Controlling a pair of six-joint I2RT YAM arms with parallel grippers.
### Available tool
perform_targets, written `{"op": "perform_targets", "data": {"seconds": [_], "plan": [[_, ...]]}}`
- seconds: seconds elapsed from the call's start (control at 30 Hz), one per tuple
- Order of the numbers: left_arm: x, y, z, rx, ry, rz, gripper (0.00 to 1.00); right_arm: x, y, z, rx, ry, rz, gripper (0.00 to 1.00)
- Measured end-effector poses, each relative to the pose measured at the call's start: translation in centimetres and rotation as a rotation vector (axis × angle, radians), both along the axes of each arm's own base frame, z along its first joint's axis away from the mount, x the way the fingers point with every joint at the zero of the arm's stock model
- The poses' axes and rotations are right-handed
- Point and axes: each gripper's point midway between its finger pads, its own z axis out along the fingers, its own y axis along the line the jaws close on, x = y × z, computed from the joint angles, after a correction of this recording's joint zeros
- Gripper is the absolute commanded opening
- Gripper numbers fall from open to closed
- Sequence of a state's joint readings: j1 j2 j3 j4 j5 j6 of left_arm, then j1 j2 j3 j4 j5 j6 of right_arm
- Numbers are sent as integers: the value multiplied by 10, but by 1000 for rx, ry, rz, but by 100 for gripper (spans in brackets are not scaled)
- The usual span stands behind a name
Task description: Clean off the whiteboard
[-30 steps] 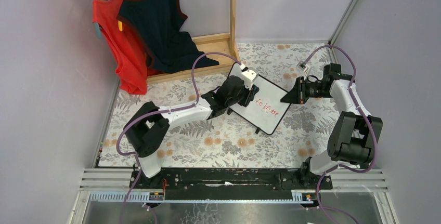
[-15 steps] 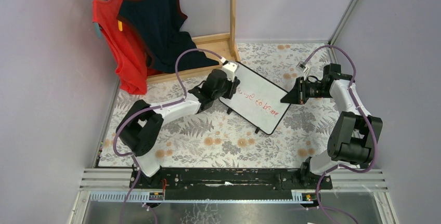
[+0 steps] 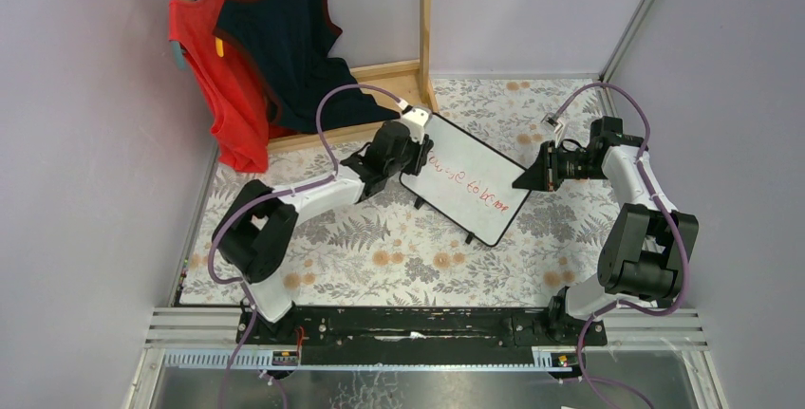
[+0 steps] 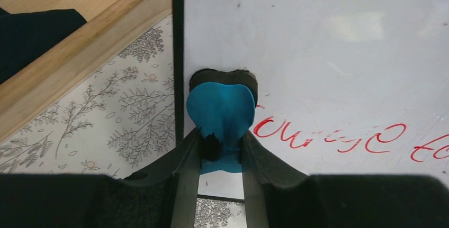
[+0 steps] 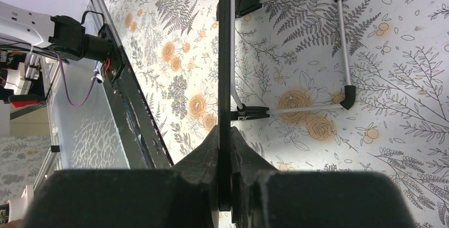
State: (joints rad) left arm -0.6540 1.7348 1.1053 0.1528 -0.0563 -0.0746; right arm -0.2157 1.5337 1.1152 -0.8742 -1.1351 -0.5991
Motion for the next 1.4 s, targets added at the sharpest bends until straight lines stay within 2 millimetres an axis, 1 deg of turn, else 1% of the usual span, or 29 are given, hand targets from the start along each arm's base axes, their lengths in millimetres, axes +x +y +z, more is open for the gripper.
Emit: {"op": "perform_targets", "data": {"seconds": [0.13,0.3,0.4,0.6,0.73,0.93,1.03,1.17,1.4], "plan": [[-6,-9,-5,0,12,-21,0,-1,0,0,0,5,0,0],[-15,-20,-6,-10,21,-39,0,-1,0,0,0,5,0,0],[-25,-32,-5,-19,26,-65,0,-1,0,0,0,5,0,0],[-53,-63,-4,-51,44,-141,0,-1,0,0,0,3,1,0],[-63,-75,-5,-59,56,-172,0,-1,0,0,-1,1,2,0],[-61,-73,-7,-57,56,-167,0,-1,0,0,-1,2,2,0],[-57,-69,-8,-56,56,-156,0,-1,0,0,-1,1,2,0],[-46,-55,-11,-51,58,-125,0,-2,0,0,-1,2,5,0],[-24,-23,-18,-34,64,-54,0,-2,0,-1,-2,1,7,0]]}}
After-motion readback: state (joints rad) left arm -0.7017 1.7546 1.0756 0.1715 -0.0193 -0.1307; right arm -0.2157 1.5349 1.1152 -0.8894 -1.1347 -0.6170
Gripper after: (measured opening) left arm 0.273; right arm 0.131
